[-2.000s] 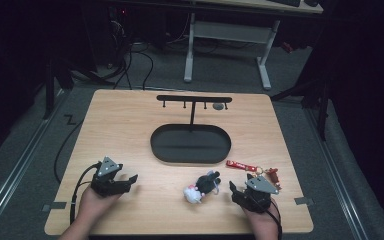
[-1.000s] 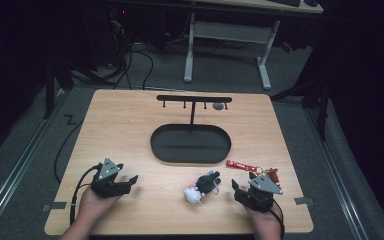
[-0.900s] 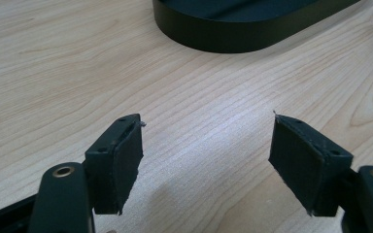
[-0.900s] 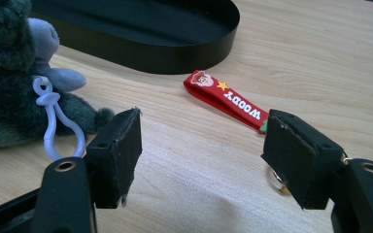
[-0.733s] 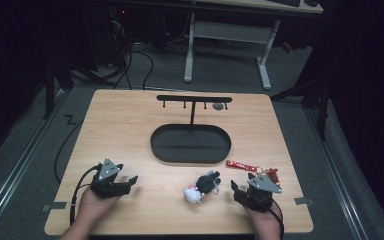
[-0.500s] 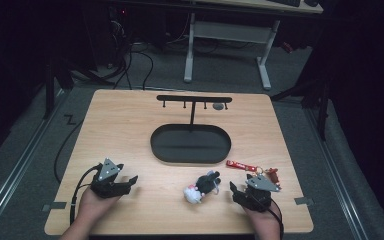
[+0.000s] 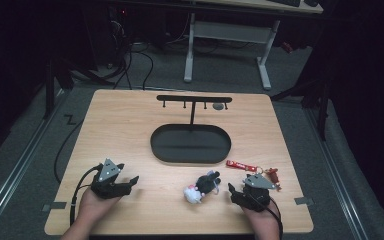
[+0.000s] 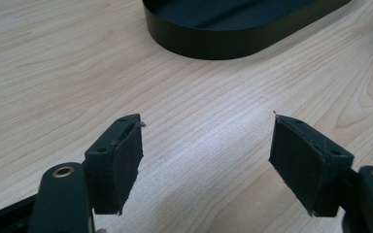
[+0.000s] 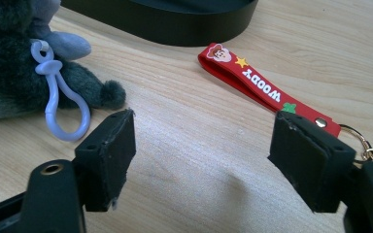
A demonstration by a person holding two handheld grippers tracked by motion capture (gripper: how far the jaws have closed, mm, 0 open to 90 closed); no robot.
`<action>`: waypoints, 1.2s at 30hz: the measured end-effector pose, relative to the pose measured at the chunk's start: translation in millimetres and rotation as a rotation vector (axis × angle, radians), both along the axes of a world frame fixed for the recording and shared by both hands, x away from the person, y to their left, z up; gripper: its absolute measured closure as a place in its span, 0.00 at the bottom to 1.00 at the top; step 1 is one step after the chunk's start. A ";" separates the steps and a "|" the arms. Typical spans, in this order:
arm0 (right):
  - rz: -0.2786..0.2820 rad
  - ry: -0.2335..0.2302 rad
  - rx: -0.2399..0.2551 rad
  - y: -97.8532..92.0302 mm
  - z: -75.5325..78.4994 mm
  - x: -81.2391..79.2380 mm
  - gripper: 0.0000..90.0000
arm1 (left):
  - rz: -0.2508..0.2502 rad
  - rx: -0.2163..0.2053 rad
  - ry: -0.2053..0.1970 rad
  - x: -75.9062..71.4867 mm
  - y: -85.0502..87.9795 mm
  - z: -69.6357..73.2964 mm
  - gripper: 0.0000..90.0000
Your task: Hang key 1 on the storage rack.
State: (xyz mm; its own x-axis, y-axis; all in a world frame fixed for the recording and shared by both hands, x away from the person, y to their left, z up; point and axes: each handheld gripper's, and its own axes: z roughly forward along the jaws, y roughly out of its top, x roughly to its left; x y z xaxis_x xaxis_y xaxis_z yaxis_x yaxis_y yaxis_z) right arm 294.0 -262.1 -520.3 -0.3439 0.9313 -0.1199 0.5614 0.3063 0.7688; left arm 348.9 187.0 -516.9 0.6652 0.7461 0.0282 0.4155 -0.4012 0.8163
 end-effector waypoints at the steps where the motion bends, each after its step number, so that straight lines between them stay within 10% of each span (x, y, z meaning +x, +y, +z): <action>1: -0.003 0.011 0.005 0.0 1.0 0.3 0.27 | -0.001 0.004 -0.003 -0.5 -1.1 0.2 0.31; 36: -0.004 0.343 -0.004 -4.5 19.1 11.3 0.25 | -0.097 0.072 -0.033 -5.2 -15.2 -4.0 0.30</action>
